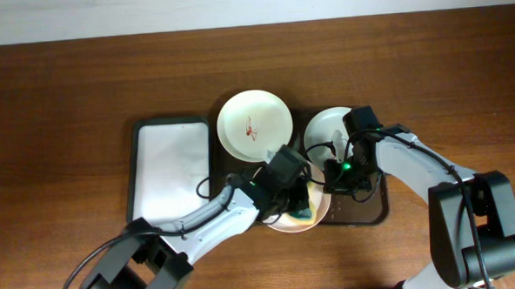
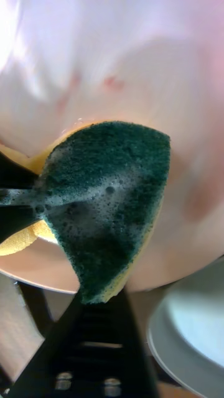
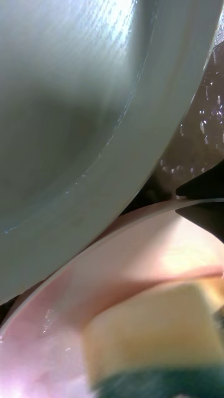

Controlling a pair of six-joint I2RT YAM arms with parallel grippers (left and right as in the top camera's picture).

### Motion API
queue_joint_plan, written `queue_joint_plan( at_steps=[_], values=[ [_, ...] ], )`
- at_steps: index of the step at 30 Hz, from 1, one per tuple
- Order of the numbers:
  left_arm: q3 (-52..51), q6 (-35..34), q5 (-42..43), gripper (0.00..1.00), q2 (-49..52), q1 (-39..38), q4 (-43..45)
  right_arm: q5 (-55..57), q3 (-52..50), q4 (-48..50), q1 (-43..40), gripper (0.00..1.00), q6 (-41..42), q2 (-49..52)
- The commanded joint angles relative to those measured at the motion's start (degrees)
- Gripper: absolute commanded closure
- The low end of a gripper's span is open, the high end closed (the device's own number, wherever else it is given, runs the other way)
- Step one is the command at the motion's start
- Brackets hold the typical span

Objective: Clean dirty plates on tray and stack at the side
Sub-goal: 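Scrub the pink plate with the sponge in the left gripper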

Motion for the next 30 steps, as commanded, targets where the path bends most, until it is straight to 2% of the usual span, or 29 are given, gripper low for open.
queue_joint_plan(
  at_steps=[1,4,16,21,23,26,30],
  values=[
    [-0.68,-1.75,-5.05,1.0,-1.51,-1.88,-0.17,1.57,-0.24,0.02,0.22,0.96,0.46,0.48],
    [-0.85,-1.75,-11.15,1.0,-1.36,-1.97,-0.13,1.57,-0.24,0.02,0.22,0.96,0.46,0.48],
    [-0.85,-0.57,-25.38,1.0,0.66,-1.25,0.98,1.55,-0.24,0.0,0.22,0.96,0.46,0.48],
    [-0.79,1.2,-20.83,1.0,0.66,0.66,-1.46,1.57,-0.24,0.0,0.22,0.96,0.46,0.48],
    [-0.74,5.88,-12.5,1.0,0.66,1.53,-1.97,1.57,-0.24,0.0,0.22,0.96,0.46,0.48],
    [-0.68,9.53,-4.35,1.0,0.66,1.88,-0.63,1.57,-0.24,0.0,0.22,0.96,0.46,0.48],
    [-0.68,9.38,-3.02,1.0,0.66,1.81,1.86,1.57,-0.24,0.0,0.22,0.96,0.44,0.48]
  ],
)
